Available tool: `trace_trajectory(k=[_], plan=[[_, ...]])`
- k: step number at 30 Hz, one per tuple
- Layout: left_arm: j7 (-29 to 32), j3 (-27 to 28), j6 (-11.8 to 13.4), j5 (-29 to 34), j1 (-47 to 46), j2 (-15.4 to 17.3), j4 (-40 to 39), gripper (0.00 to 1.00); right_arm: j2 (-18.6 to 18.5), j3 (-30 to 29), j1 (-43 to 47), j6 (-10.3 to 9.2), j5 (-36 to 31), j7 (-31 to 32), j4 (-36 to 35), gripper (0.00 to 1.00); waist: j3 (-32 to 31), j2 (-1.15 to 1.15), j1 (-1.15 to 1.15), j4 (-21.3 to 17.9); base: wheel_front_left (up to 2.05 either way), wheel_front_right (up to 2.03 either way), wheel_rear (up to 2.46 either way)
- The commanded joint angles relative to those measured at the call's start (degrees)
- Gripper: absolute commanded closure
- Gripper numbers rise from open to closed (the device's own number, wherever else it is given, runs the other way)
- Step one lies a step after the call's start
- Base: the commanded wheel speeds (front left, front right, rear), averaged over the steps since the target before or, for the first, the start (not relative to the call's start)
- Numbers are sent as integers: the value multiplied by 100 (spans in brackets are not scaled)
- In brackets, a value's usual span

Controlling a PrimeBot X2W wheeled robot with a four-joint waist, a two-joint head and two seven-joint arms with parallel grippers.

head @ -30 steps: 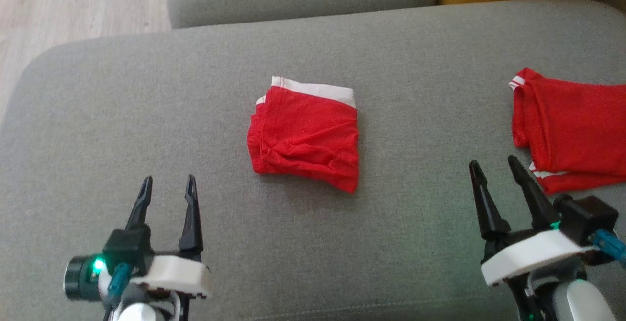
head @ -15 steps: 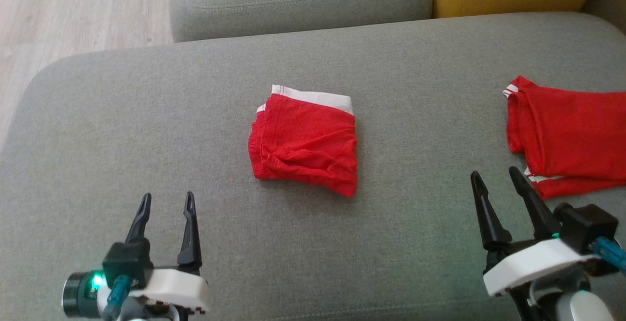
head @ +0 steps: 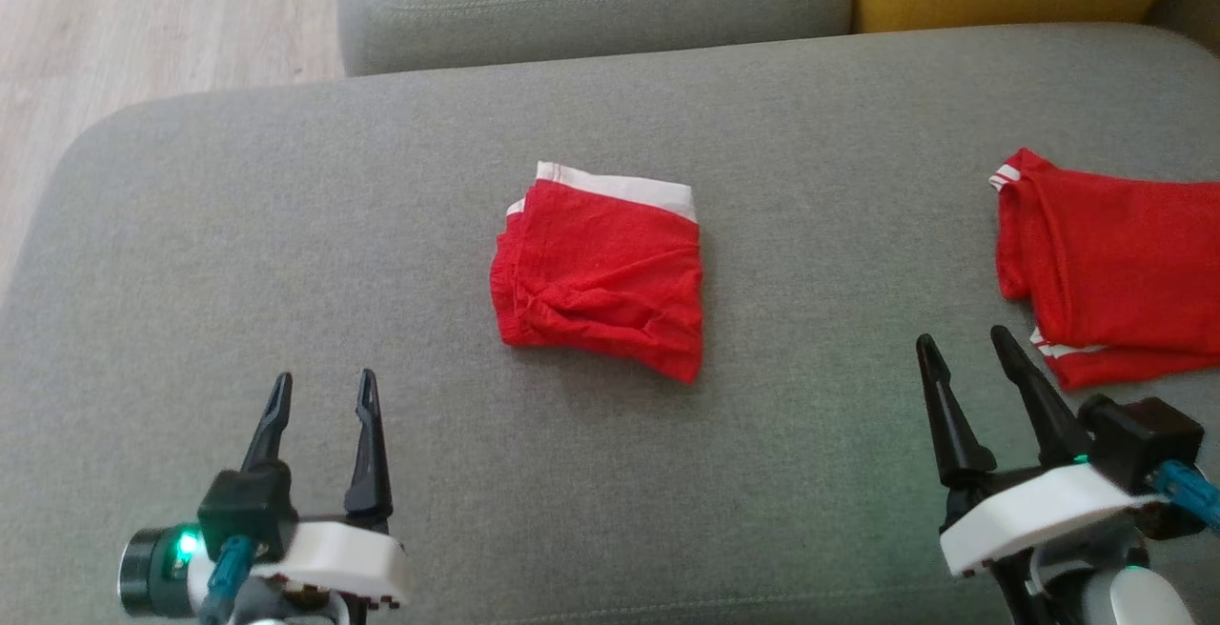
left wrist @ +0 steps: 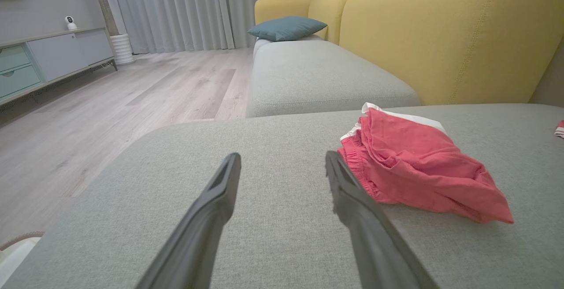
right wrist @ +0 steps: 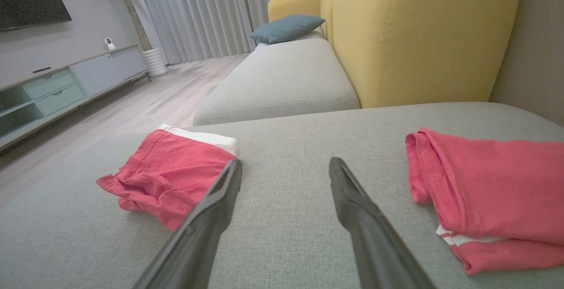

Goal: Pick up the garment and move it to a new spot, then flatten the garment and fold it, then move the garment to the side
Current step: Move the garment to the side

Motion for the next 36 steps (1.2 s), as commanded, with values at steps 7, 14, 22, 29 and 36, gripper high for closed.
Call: trace_trajectory(k=[7,14,22,29,36], plan=[[-131,120,-43,-35,-501,98,-188,0,-30,246,-537,20,63,141,-59,0,233,0,0,204,0,0,0],[-235,-26,-103,45,-915,30,-129,0,-34,694,-1510,20,217,334,783,0,628,0,0,571,0,0,0],[-368,-166,-152,72,-1304,-136,31,0,37,1034,-2590,20,396,631,2487,0,969,0,0,1065,0,0,0],[-423,-226,-159,58,-1401,-231,192,0,176,1000,-3114,20,470,1151,3936,0,1050,0,0,1262,0,0,0],[-435,-191,-133,75,-1419,-221,216,0,197,1464,-3248,20,832,1141,4091,100,1041,0,0,1176,0,0,0]])
